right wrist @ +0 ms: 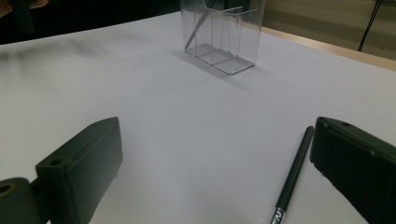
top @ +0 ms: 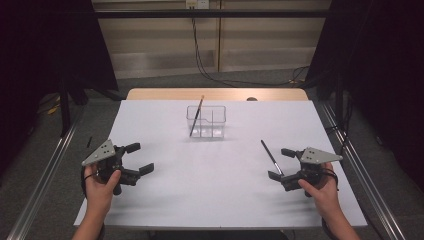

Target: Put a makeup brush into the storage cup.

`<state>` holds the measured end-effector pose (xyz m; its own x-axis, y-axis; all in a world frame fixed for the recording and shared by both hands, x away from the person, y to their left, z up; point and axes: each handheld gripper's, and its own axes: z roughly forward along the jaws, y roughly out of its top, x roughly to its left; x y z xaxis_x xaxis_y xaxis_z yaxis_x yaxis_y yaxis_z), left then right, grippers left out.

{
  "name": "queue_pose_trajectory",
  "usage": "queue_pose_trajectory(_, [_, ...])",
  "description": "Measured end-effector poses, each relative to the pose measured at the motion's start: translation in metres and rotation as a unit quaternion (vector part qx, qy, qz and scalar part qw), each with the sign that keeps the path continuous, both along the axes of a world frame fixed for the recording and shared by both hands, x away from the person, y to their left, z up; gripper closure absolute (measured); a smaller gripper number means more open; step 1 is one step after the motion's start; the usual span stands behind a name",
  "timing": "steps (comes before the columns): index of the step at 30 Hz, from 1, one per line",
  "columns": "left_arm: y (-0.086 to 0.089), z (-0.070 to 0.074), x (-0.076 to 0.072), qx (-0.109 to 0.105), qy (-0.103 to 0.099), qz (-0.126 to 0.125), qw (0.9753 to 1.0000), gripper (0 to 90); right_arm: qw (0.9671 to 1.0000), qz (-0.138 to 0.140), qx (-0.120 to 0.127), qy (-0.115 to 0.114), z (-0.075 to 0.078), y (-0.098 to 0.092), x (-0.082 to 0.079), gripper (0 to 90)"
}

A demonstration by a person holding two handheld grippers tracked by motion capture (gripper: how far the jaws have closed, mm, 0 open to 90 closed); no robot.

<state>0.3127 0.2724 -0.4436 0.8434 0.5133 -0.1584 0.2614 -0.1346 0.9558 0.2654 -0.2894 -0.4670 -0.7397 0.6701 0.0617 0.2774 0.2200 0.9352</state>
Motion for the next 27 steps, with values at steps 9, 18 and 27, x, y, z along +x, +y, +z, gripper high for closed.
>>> queue_pose_trajectory(9, [0.0062,0.0018,-0.0062,-0.003,-0.007,0.002,1.0000,0.1,1.0000,-0.002,-0.002,0.002,-0.0006,0.0014,0.0035,1.9])
queue_pose_trajectory(18, [0.0056,-0.0019,-0.0061,0.001,-0.004,-0.001,1.0000,0.1,1.0000,-0.006,0.001,-0.002,0.0000,0.0004,0.0044,1.9])
queue_pose_trajectory(27, [0.0053,-0.0015,-0.0083,0.005,-0.007,-0.001,1.0000,0.1,1.0000,-0.007,0.003,-0.003,0.0015,0.0013,0.0061,1.8])
